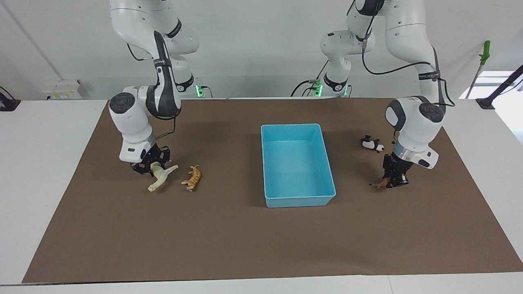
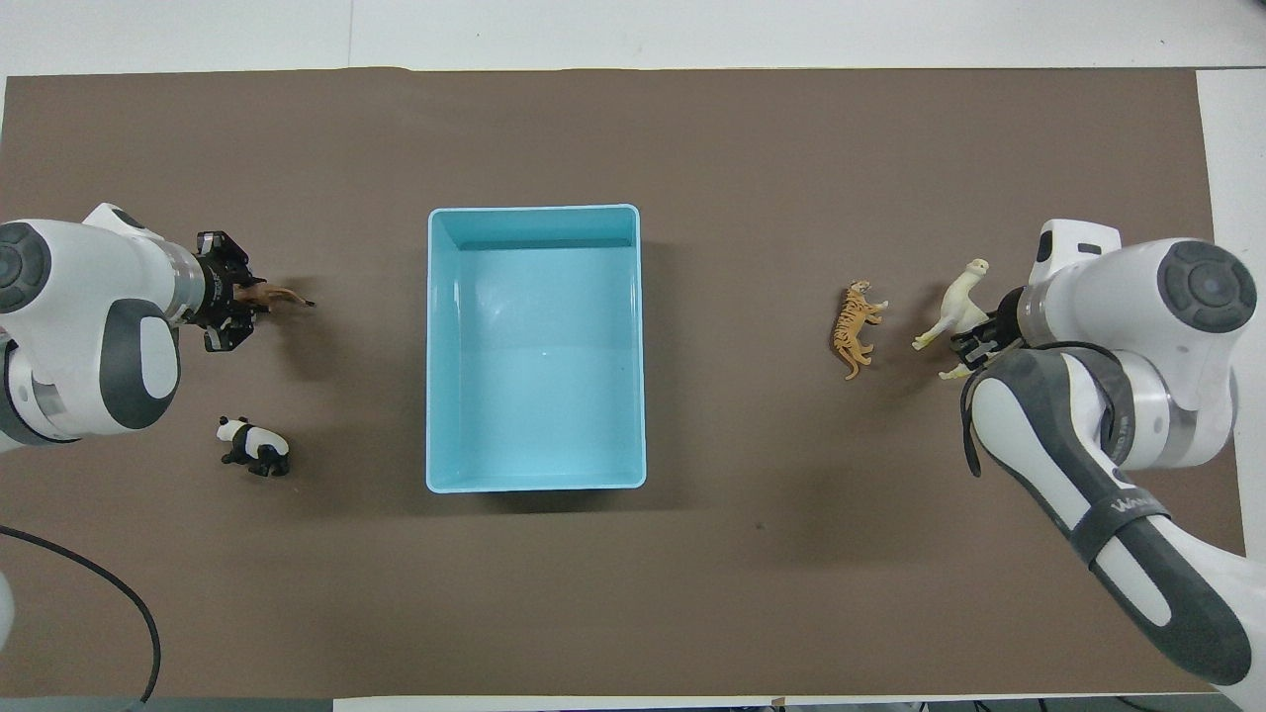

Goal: Put all toys into storage box
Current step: 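Carry the cream camel into the blue box with the right gripper and release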

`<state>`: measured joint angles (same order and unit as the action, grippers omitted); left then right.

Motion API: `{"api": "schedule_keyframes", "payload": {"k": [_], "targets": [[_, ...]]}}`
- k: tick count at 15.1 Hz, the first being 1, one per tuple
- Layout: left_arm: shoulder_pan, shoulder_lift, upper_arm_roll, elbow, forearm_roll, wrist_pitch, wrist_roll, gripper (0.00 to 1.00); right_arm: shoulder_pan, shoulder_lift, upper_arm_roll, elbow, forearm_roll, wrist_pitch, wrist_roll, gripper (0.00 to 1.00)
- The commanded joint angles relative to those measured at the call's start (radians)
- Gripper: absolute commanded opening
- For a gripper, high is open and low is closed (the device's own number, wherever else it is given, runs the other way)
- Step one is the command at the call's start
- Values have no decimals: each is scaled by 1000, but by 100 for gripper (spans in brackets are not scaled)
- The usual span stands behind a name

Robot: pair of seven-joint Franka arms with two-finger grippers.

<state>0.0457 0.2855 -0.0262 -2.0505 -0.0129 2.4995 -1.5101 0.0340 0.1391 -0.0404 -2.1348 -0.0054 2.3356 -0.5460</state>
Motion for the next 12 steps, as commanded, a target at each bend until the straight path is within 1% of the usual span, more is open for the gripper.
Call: {"api": "schedule_keyframes", "payload": {"k": [1, 2, 3, 4, 5, 7, 9, 11, 12], "targets": [[0, -6, -1, 27, 7, -30, -2, 24, 27, 0, 55, 191, 109, -152, 185, 6], [-1, -6, -1, 51, 7, -63, -4, 16, 55, 14, 66, 241, 125, -186, 268, 6], [-6, -6, -1, 65, 8, -82, -4, 14, 122, 45, 67, 313, 117, -214, 413, 8], [-7, -6, -1, 81, 8, -99, -2, 14, 183, 62, 65, 363, 111, -237, 528, 9], [-7, -6, -1, 98, 10, -120, -2, 14, 235, 83, 66, 427, 111, -286, 628, 10], [-9, -9, -3, 143, 10, -183, -1, 14, 370, 147, 65, 543, 119, -352, 809, 11], [-26, -12, -4, 186, 10, -250, -2, 14, 475, 229, 65, 654, 119, -360, 966, 12], [-55, -17, -4, 205, 10, -294, -2, 14, 556, 293, 63, 723, 116, -358, 1088, 13], [-63, -25, -7, 204, 10, -306, -4, 14, 595, 327, 63, 740, 113, -346, 1151, 26]]}}
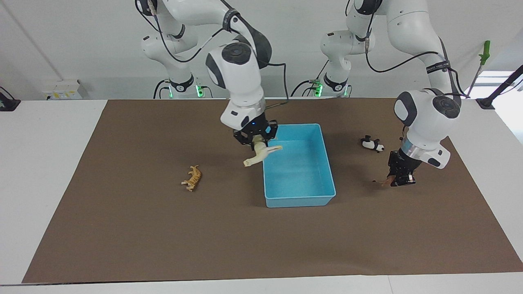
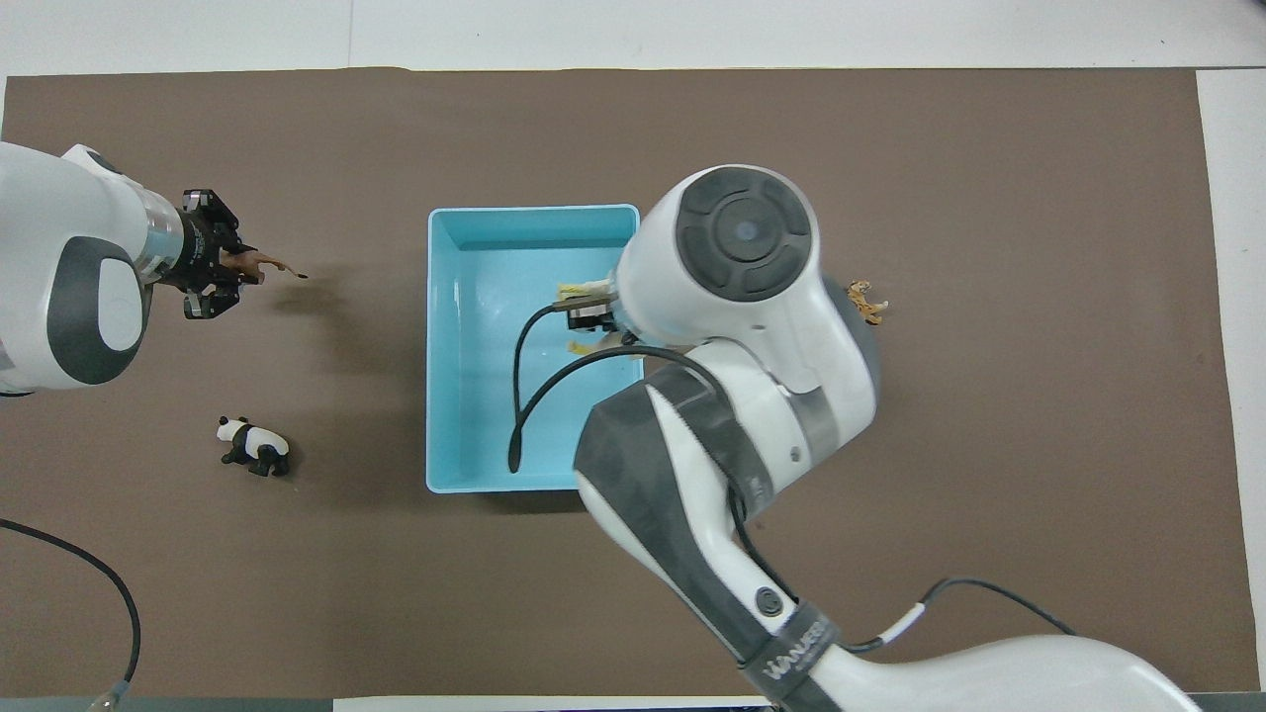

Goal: Put all toys into storage box
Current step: 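Carry the cream camel into the blue box with the right gripper and release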

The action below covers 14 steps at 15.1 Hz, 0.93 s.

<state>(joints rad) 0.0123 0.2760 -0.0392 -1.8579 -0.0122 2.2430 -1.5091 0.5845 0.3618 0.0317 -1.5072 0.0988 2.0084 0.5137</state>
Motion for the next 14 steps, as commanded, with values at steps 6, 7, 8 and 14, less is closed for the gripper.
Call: {"api": "schedule_keyframes", "payload": {"k": [6, 7, 8, 14], "targets": [[-132, -81, -1, 8, -3, -126, -14, 14, 31, 102, -18, 157, -83, -194, 114, 100], [-152, -86, -1, 6, -3, -128, -14, 14, -21, 74, -19, 151, -82, -203, 3, 100], [-173, -93, -4, 6, -5, -131, -11, 14, -72, 54, -18, 142, -80, -210, -106, 100], [-343, -156, -19, -6, -89, -141, -43, 16, -296, -29, -19, -57, -67, -185, -238, 100]]}}
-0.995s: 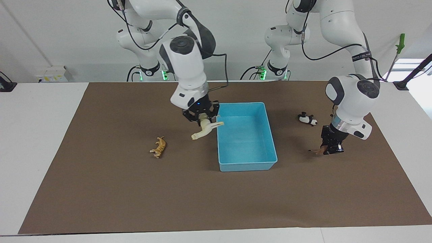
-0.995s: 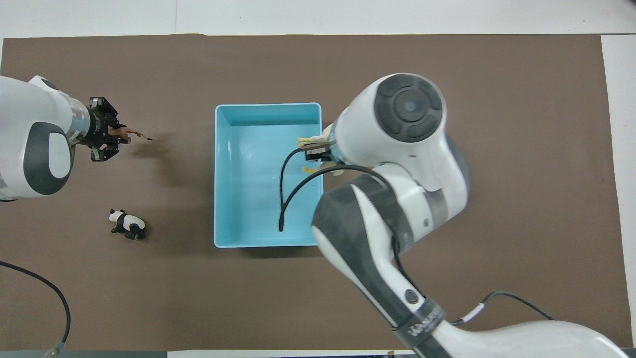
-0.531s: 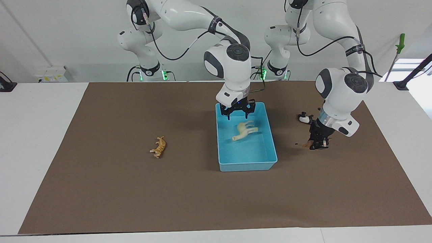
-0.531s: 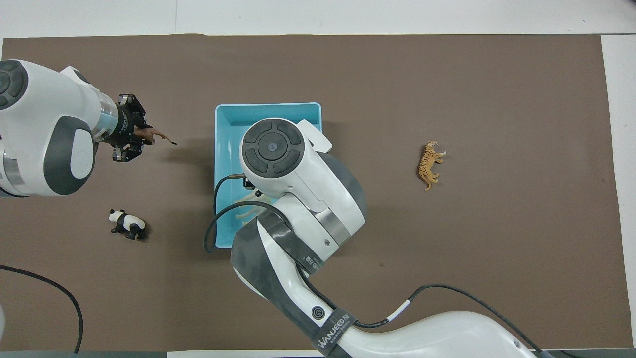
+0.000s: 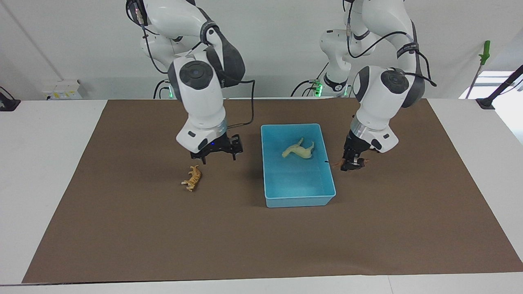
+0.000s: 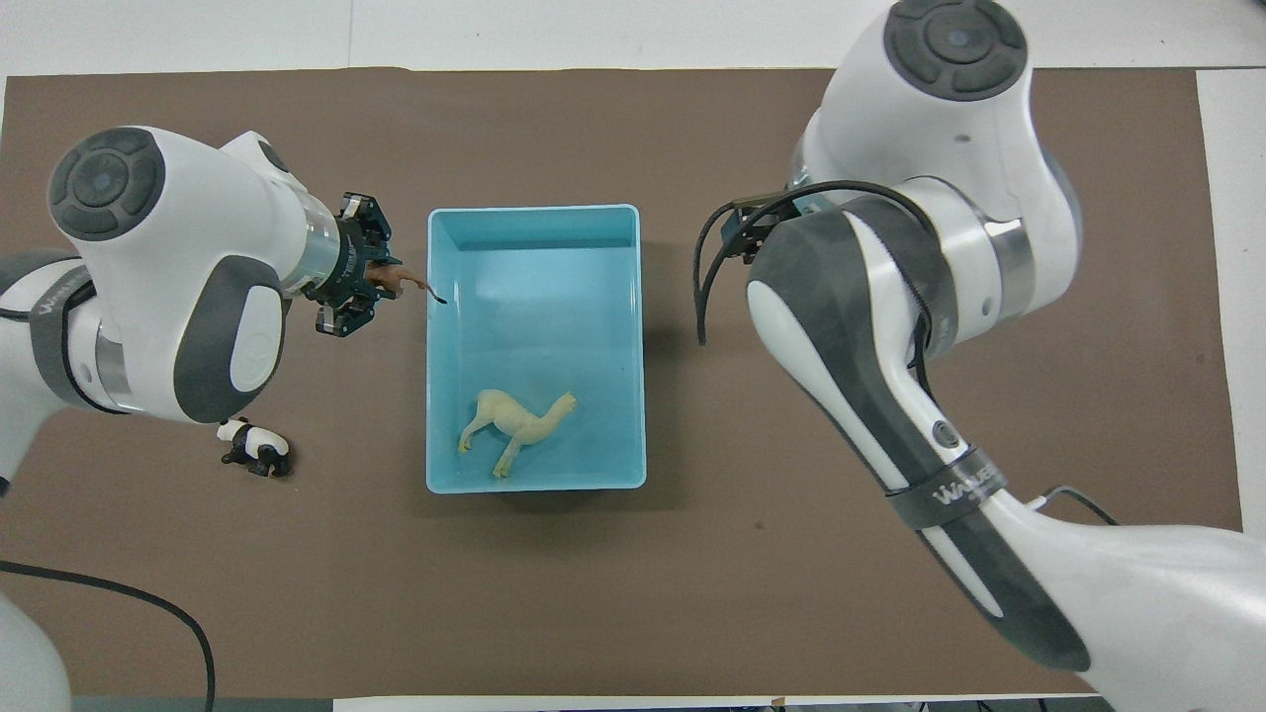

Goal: Put all toys into storage box
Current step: 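Drop the brown horse into the box while the right gripper grasps the tiger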

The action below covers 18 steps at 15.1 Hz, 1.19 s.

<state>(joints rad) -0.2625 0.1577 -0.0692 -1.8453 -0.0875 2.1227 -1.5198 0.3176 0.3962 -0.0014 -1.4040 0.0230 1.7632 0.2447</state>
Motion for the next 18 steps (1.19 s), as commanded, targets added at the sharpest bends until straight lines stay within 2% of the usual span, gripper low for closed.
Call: {"api": "schedule_keyframes", "payload": {"k": [1, 2, 3, 4, 5, 6, 8, 9, 12, 15, 18], "targets": [[-108, -41, 11, -26, -14, -17, -60, 18, -60, -95, 14, -244, 9, 126, 54, 100], [-148, -49, 11, -41, -14, -12, -74, 21, -96, -115, 14, -307, 9, 168, 62, 100], [-187, -67, 12, -73, -14, -10, -74, 32, -115, -131, 14, -350, 12, 180, 88, 100], [-216, -85, 12, -109, -14, -9, -65, 65, -129, -138, 14, -390, 12, 189, 172, 100], [-225, -92, 14, -118, -12, -16, -60, 87, -133, -145, 14, -429, 12, 232, 265, 100], [-219, -93, 17, -115, -11, -27, -62, 100, -138, -160, 14, -469, 12, 275, 316, 100], [-184, -124, 20, -117, 0, -65, -44, 100, -156, -171, 15, -510, 15, 308, 340, 100], [-138, -139, 20, -118, 2, -97, 23, 100, -155, -174, 15, -523, 35, 335, 358, 100], [19, -161, 19, -146, 2, -144, 426, 100, -152, -140, 14, -544, 46, 401, 384, 100], [170, -190, 19, -221, 2, -115, 743, 100, -150, -94, 14, -546, 45, 485, 383, 100], [276, -188, 20, -316, 0, 6, 1065, 100, -144, -56, 14, -559, 45, 553, 378, 100]]}}
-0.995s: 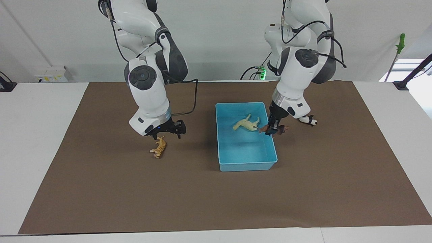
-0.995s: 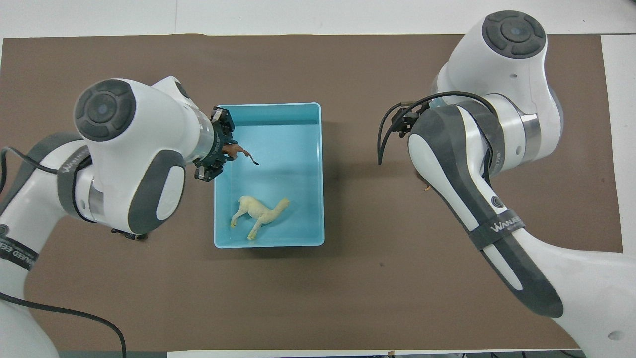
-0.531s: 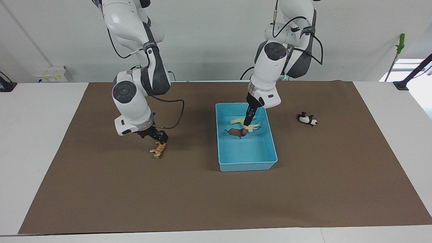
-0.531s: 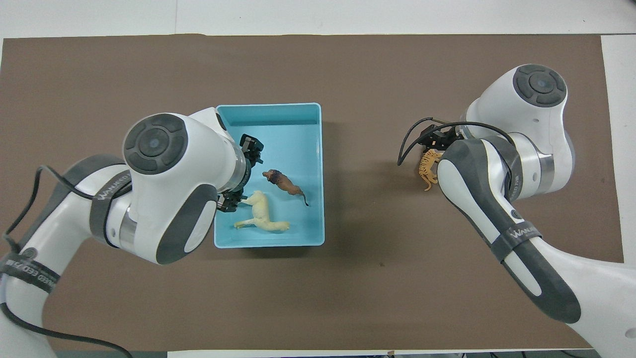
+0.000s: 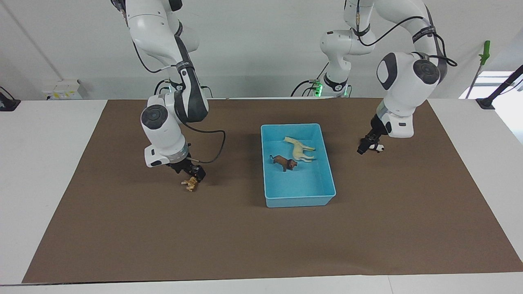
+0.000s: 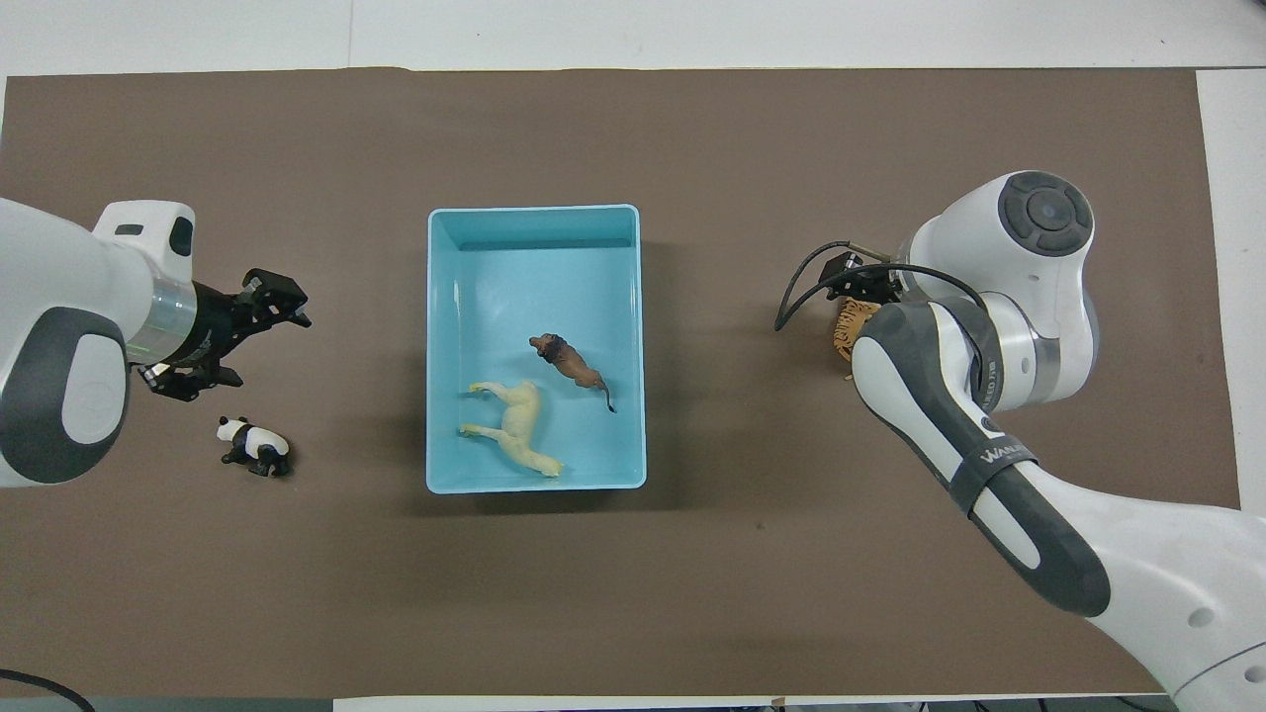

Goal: Put all toys into storage box
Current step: 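Reach the left gripper down to the panda and grasp it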

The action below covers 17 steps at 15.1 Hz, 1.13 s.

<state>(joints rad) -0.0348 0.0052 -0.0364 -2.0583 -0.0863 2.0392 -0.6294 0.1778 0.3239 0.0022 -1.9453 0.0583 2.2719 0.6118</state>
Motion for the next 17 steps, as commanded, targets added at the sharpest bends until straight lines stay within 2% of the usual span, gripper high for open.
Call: {"api": "schedule_keyframes", "payload": {"k": [1, 3, 5, 6, 7, 8, 9, 13, 17], "targets": [[81, -31, -13, -141, -1, 133, 247, 100, -4, 15, 10, -33, 9, 49, -3, 100], [119, -27, -13, -215, -1, 220, 266, 100, -14, 10, 10, -55, 9, 49, -36, 99], [125, -27, -13, -252, -1, 239, 258, 100, -1, 3, 10, -96, 9, 89, -37, 83], [127, -25, -13, -253, -1, 246, 261, 100, -1, 3, 10, -99, 8, 93, -40, 66], [133, -21, -11, -255, 0, 253, 272, 100, -1, 3, 10, -96, 6, 87, -49, 33], [147, -16, -13, -256, 0, 262, 278, 100, -1, 3, 10, -89, 5, 78, -49, 10], [157, -10, -11, -258, 0, 268, 299, 100, -1, 3, 10, -60, -1, 37, -49, 0], [196, -14, -11, -284, 0, 282, 333, 100, 6, 0, 18, 133, -5, -179, -55, 0], [199, -10, -11, -350, 0, 377, 333, 100, 93, -9, 67, 268, 73, -215, 17, 0]]}}
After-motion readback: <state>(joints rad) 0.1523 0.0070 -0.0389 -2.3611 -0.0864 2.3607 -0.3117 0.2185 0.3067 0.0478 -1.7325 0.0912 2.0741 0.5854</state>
